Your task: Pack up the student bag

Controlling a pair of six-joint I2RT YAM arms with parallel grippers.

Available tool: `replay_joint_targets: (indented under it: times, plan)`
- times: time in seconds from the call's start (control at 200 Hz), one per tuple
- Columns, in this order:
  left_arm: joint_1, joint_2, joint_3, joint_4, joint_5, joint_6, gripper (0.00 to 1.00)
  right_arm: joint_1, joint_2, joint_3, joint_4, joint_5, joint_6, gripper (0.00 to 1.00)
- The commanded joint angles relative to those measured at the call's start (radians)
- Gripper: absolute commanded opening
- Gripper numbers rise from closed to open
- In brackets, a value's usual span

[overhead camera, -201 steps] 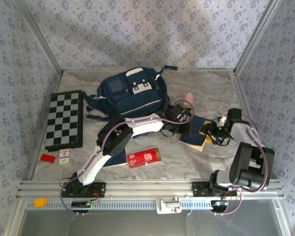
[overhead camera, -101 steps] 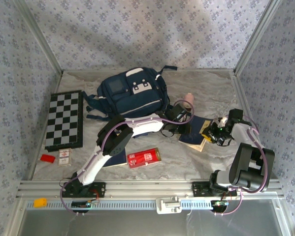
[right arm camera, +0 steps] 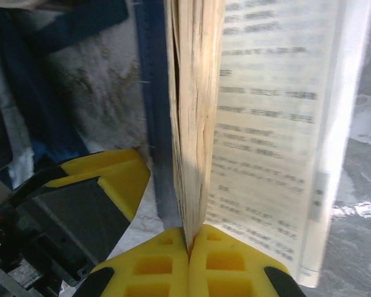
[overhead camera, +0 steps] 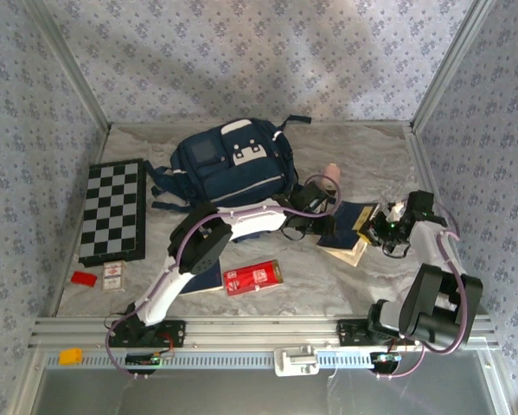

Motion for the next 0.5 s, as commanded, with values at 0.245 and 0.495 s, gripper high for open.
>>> replay_joint_targets:
  times: [0.245, 0.495]
  plan:
    - [0.128, -0.382, -0.325, 0.204, 0.165, -0.060, 0.55, 0.057, -0.203, 0.087, -0.086, -0.127, 0.049, 0.00]
    - [0.294, -0.610, -0.637, 0.495, 0.384, -0.153, 0.68, 0.281, -0.240, 0.156, 0.041, -0.130, 0.181, 0.02]
